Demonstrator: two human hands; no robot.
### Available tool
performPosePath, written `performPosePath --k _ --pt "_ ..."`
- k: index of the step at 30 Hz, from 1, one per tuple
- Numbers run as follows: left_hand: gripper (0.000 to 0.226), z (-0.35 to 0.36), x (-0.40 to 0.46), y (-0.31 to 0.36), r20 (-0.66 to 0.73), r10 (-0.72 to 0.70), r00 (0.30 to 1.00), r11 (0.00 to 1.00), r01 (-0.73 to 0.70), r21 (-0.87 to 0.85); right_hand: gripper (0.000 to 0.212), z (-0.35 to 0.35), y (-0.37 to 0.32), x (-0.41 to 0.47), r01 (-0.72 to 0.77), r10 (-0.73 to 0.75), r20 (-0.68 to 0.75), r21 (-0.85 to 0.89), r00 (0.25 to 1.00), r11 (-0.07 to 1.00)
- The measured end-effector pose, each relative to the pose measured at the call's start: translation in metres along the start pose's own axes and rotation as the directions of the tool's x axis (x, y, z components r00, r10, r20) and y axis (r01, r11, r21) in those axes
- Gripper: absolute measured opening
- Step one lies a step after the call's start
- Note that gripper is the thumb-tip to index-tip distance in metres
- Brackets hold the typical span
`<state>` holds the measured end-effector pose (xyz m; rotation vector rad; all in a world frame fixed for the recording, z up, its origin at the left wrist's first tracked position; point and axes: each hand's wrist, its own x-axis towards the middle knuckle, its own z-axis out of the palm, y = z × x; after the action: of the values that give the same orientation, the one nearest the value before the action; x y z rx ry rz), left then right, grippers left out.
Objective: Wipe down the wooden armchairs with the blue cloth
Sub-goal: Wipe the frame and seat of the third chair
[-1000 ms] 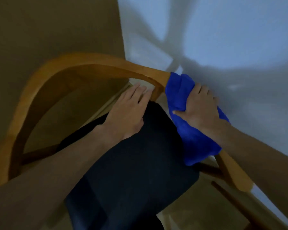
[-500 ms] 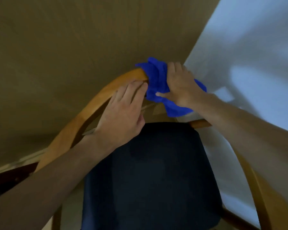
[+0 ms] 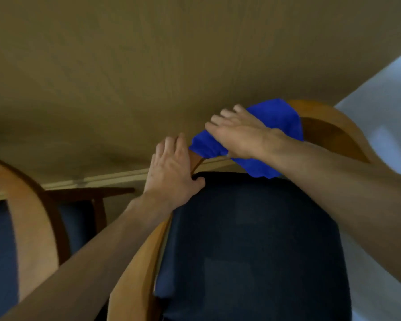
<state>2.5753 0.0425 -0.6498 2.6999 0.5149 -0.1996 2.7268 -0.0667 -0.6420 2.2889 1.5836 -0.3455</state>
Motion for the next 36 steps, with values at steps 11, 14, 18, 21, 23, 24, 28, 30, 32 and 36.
performPosePath --k 11,14,18,21,23,24,28,30,32,36 --pt "0.125 0.012 -0.178 -0.072 0.094 -0.329 0.94 0.925 0.34 -0.17 0.083 -0.005 -0.145 -0.008 0.406 -0.405 -0.035 0.027 0.914 0.914" --pt "0.124 0.017 -0.221 -0.076 0.129 -0.394 0.91 0.88 0.414 -0.233 0.089 -0.001 -0.184 -0.027 0.469 -0.469 -0.029 -0.025 0.883 0.883" --pt "0.116 0.022 -0.269 -0.081 0.132 -0.424 0.896 0.848 0.444 -0.29 0.085 0.006 -0.24 -0.063 0.566 -0.567 -0.055 -0.036 0.822 0.824" --pt "0.117 0.027 -0.3 -0.08 0.147 -0.448 0.882 0.858 0.471 -0.207 0.086 0.011 -0.272 -0.09 0.592 -0.59 -0.075 0.005 0.804 0.806" --pt "0.118 0.031 -0.316 -0.077 0.172 -0.467 0.867 0.858 0.492 -0.148 0.09 0.015 -0.289 -0.108 0.599 -0.596 -0.068 0.049 0.8 0.799" --pt "0.119 0.034 -0.324 -0.076 0.195 -0.473 0.859 0.856 0.501 -0.13 0.093 0.018 -0.297 -0.116 0.604 -0.601 -0.057 0.066 0.797 0.794" --pt "0.124 0.04 -0.359 -0.069 0.317 -0.475 0.821 0.826 0.54 -0.16 0.07 0.027 -0.322 -0.137 0.642 -0.642 -0.069 0.179 0.764 0.745" --pt "0.126 0.04 -0.368 -0.063 0.326 -0.477 0.816 0.816 0.549 -0.179 0.059 0.027 -0.323 -0.139 0.65 -0.646 -0.099 0.219 0.757 0.728" --pt "0.13 0.04 -0.363 -0.059 0.305 -0.498 0.812 0.799 0.566 -0.204 0.061 0.027 -0.317 -0.136 0.663 -0.66 -0.099 0.23 0.744 0.713" --pt "0.131 0.037 -0.328 -0.06 0.227 -0.515 0.827 0.796 0.559 -0.23 0.084 0.021 -0.29 -0.117 0.669 -0.674 -0.079 0.247 0.735 0.701"
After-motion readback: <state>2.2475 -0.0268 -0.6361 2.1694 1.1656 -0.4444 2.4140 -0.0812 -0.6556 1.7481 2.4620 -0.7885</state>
